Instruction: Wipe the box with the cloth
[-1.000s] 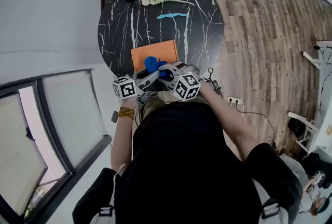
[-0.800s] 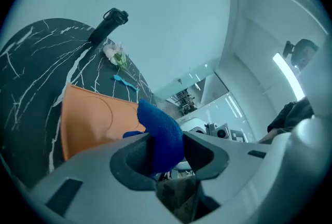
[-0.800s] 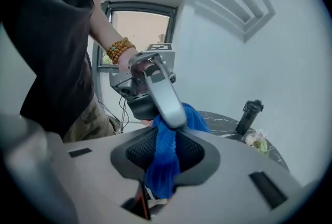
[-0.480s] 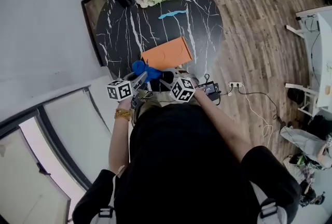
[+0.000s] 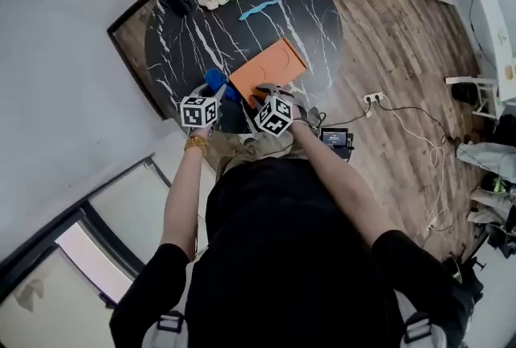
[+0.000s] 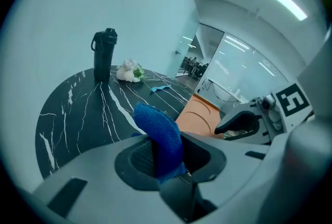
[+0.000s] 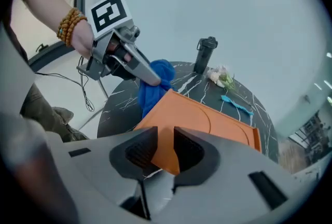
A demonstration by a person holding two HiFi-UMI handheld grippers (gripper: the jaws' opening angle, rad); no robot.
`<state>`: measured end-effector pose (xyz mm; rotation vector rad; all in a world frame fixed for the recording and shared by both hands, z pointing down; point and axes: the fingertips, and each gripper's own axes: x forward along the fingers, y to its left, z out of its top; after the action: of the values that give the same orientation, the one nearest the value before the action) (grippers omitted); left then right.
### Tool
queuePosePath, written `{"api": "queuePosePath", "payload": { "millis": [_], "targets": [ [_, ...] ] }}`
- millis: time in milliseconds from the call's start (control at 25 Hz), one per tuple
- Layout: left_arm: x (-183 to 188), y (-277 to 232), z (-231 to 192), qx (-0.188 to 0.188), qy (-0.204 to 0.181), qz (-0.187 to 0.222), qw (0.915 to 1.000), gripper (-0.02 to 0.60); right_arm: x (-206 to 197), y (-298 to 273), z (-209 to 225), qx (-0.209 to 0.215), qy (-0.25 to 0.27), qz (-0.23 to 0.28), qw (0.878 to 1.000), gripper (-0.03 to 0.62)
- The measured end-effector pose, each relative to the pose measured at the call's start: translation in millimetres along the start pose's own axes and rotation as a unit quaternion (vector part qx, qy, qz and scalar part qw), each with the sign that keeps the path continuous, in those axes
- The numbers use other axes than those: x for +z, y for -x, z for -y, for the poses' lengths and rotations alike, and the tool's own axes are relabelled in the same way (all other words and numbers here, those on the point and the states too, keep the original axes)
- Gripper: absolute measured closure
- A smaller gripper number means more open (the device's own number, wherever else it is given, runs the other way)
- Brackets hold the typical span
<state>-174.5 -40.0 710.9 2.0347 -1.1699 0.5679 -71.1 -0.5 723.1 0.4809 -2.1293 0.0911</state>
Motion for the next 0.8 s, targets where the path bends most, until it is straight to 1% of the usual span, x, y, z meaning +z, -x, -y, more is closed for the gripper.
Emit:
{"api": "queuePosePath", "payload": {
  "millis": [40, 120, 240, 280, 360, 480, 640, 800],
  "targets": [
    [-2.1, -7.8, -2.2, -0.005, -0.002, -0.007, 1.0, 0.474, 1.1, -1.2, -0.6, -0.006, -0.01, -0.004, 1.0, 0.511],
    [-6.5, -18.7, -4.1, -0.02, 0.01, -0.014, 0.9996, 0.474, 2.4, 0.7, -2.9, -0.027, -0.022, -0.002, 0.999, 0.511],
    [-5.7, -29.4, -1.3, -0.053, 0.031, -0.007, 0.9981, 0.477, -1.0, 7.9, -4.5, -0.057, -0.063, 0.008, 0.996, 0.511],
    [-5.2, -30.9, 0.2, -0.06, 0.039, -0.002, 0.9974, 0.477, -5.6, 9.0, -5.9, -0.059, -0.073, 0.005, 0.996, 0.511],
    [-11.8, -31.5, 5.5, -0.073, 0.052, -0.001, 0.9959, 0.477, -15.1, 8.8, -11.4, -0.057, -0.071, -0.007, 0.996, 0.511],
    [-17.8, -31.4, 13.6, -0.082, 0.046, -0.005, 0.9955, 0.477, -14.2, 7.2, -12.1, -0.06, -0.062, -0.012, 0.996, 0.511],
    [-23.3, -29.4, 22.2, -0.09, 0.038, -0.011, 0.9951, 0.477, -11.7, 9.3, -7.0, -0.075, -0.075, -0.009, 0.994, 0.511],
    [-34.0, -26.1, 41.6, -0.122, 0.021, -0.027, 0.992, 0.477, -25.7, 14.0, 7.1, -0.104, -0.137, -0.015, 0.985, 0.511]
  ]
}}
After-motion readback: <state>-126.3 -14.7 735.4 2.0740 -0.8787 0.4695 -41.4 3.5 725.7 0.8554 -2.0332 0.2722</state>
